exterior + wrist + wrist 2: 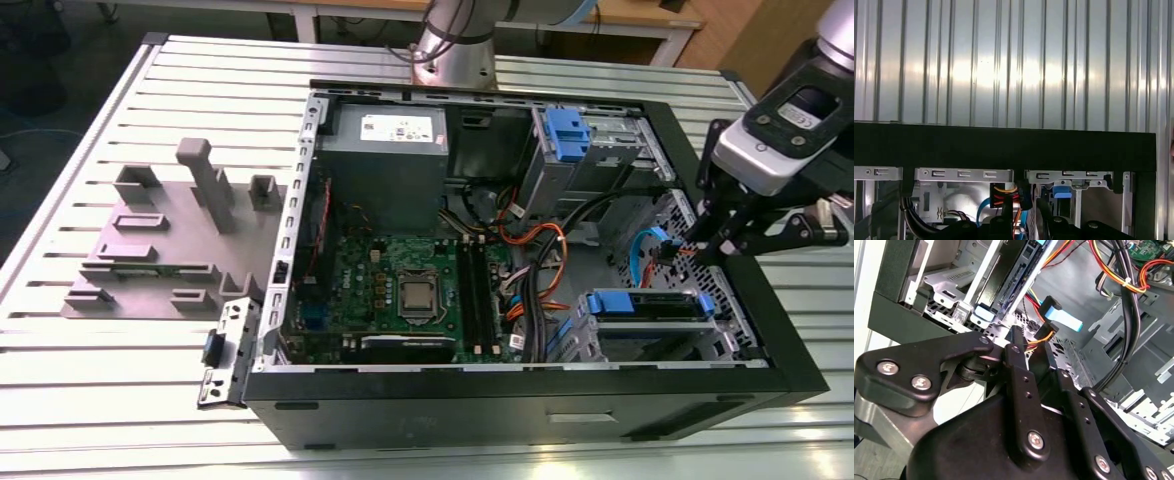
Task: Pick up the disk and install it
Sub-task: 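Insert the first disk wire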
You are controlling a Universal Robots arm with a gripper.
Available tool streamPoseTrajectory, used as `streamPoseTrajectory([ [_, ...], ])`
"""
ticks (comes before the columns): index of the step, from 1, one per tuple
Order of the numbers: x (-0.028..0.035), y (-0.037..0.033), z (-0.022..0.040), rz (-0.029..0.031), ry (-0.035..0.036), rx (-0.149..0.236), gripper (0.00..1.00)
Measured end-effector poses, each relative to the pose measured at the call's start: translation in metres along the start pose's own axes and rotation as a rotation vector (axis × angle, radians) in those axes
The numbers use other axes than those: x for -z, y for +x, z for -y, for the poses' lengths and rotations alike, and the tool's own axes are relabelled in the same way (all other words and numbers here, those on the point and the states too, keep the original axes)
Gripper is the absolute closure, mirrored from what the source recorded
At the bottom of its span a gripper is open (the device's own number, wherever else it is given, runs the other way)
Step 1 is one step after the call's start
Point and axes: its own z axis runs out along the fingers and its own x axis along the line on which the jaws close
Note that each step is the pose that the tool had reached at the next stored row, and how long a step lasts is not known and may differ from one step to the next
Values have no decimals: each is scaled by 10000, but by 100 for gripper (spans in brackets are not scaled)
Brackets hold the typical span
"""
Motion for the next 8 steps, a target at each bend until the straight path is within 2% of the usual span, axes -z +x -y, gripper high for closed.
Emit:
streamPoseTrajectory([
  [5,-29,43,-12,135,-1,31,68],
  [8,-40,70,-26,193,-1,38,68],
])
